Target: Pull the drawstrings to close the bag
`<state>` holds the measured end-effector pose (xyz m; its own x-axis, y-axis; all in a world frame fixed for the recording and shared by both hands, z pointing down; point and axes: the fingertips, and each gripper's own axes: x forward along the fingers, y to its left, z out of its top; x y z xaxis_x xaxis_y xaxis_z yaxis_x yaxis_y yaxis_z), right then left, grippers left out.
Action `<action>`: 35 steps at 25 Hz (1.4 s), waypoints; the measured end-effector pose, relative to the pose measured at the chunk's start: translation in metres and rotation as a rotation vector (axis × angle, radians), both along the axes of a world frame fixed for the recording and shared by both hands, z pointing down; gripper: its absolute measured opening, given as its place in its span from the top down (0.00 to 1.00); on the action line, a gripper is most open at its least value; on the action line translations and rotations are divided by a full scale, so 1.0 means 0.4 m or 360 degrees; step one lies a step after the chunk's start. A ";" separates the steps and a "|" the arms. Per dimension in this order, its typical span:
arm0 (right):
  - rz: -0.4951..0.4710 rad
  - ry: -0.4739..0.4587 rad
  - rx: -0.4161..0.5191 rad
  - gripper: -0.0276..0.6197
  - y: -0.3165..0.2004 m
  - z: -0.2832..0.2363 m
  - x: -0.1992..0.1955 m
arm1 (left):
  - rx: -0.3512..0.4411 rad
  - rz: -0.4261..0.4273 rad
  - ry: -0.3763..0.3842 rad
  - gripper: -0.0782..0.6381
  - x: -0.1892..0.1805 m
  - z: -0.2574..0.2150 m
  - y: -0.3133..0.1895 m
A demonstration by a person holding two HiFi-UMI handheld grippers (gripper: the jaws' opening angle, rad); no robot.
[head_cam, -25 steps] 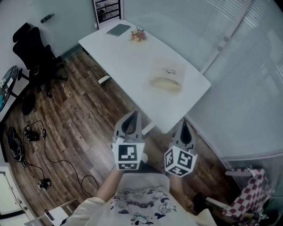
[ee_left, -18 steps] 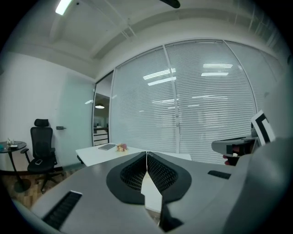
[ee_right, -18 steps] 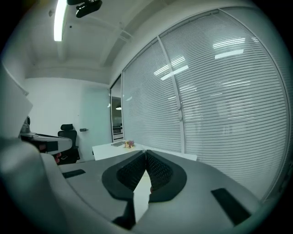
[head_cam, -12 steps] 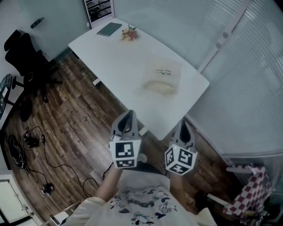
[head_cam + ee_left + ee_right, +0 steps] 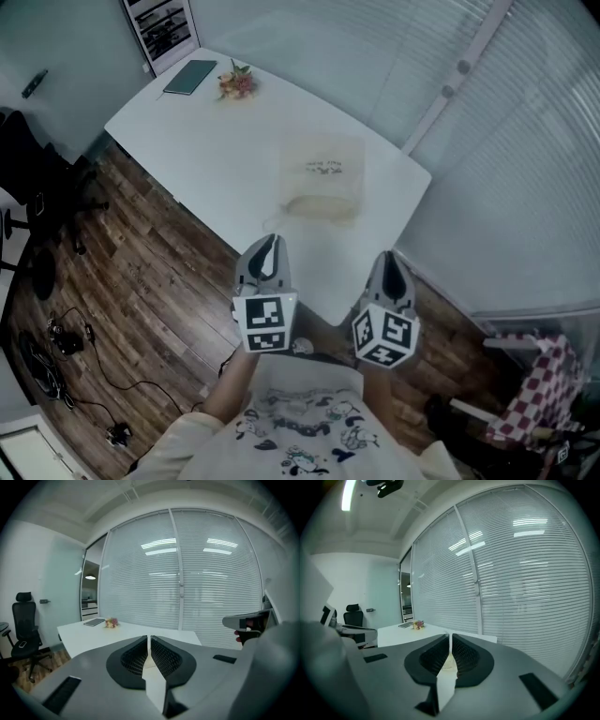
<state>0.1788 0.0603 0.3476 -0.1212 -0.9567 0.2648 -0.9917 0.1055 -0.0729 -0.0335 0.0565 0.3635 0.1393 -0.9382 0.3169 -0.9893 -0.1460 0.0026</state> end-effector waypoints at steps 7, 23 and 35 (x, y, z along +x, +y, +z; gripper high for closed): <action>0.0066 -0.0034 -0.0080 0.93 -0.155 0.047 -0.058 | -0.0224 0.0128 -0.0110 0.82 -0.042 0.137 -0.160; 0.0281 0.0050 -0.0371 0.93 -0.293 0.196 -0.074 | -0.0674 0.0709 -0.0490 0.57 -0.023 0.443 -0.331; 0.0286 0.0050 -0.0573 0.93 -0.298 0.305 -0.074 | -0.0808 0.0912 -0.0554 0.57 -0.008 0.510 -0.344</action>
<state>0.1491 -0.0590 0.4695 0.0529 -0.8075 0.5876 -0.9944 -0.0964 -0.0430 -0.0365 -0.0810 0.5676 0.3668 -0.4843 0.7943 -0.7191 -0.6893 -0.0882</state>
